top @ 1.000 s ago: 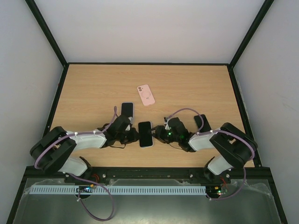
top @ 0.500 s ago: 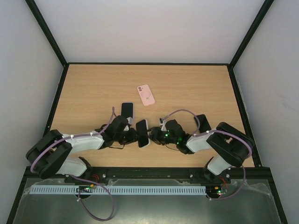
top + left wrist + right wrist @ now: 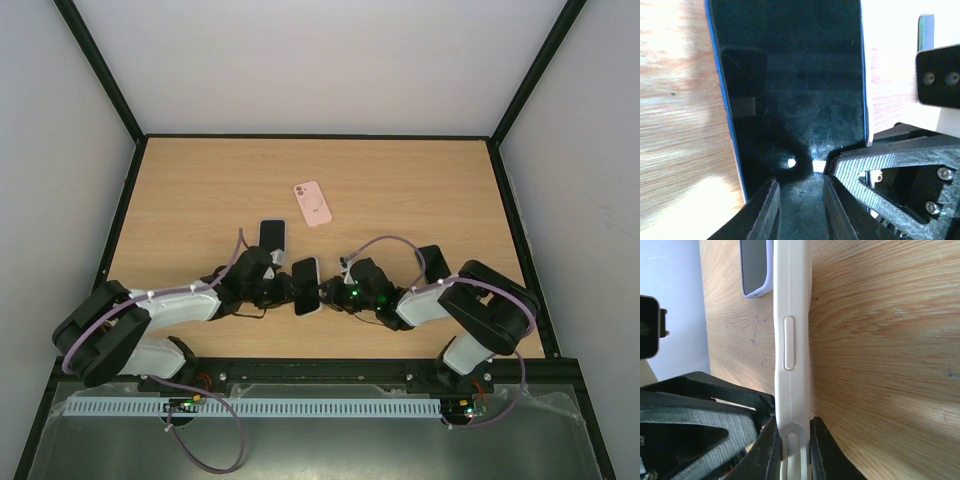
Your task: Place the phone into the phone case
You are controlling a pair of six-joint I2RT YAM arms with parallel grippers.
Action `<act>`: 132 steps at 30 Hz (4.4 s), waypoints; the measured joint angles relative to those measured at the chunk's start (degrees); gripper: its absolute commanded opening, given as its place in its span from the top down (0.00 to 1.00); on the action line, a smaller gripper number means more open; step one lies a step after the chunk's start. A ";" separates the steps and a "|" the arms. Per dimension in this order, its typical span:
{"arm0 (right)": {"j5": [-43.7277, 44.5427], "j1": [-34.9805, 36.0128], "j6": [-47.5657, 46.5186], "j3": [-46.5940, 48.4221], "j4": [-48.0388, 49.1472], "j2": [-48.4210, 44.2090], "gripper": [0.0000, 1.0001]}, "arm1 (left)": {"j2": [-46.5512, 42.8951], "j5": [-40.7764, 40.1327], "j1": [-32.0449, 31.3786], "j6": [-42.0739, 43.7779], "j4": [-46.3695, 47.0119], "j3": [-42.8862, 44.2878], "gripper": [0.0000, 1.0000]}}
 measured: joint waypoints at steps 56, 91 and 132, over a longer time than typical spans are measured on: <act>-13.33 4.61 8.68 -5.38 28.46 -25.53 0.98 | -43.30 17.70 13.18 -12.07 11.93 -1.57 0.97; -3.82 4.70 6.75 -2.82 20.24 -25.83 0.98 | -41.81 18.53 13.16 -11.72 7.10 -4.31 0.62; 6.69 4.70 4.22 0.90 13.62 -23.30 0.98 | -40.50 20.52 12.90 -14.84 4.68 -5.60 0.91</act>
